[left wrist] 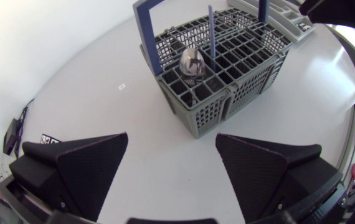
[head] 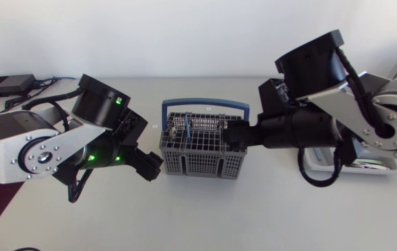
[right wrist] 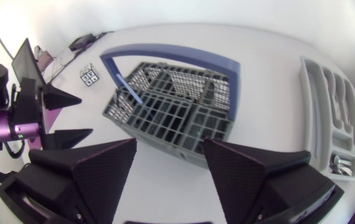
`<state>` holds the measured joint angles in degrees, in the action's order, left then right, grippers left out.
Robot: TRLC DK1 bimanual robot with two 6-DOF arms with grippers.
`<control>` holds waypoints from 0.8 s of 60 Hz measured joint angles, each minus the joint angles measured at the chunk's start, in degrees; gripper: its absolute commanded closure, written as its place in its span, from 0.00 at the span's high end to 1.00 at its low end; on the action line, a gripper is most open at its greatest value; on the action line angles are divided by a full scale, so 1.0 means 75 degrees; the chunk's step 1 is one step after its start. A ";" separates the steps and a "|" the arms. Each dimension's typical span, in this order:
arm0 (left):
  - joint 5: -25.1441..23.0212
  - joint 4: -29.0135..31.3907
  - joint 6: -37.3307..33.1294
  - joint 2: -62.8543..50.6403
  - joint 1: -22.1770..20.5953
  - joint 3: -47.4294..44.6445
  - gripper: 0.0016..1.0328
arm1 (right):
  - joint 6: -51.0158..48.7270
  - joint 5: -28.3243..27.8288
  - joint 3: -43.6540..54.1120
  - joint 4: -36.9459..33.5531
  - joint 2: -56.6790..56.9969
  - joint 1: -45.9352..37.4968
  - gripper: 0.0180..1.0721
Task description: Transfer all utensils from the basket to the drawer tray.
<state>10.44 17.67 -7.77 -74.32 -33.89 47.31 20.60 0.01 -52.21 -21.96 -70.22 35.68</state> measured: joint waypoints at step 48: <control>0.0000 -0.0006 0.0000 0.0000 0.0070 0.0000 0.95 | -0.3229 -0.0632 0.0117 0.3142 -0.2489 0.0271 0.62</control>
<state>10.44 17.63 -7.77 -74.32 -33.36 47.31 -3.62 -4.73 -51.33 1.61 -88.88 37.71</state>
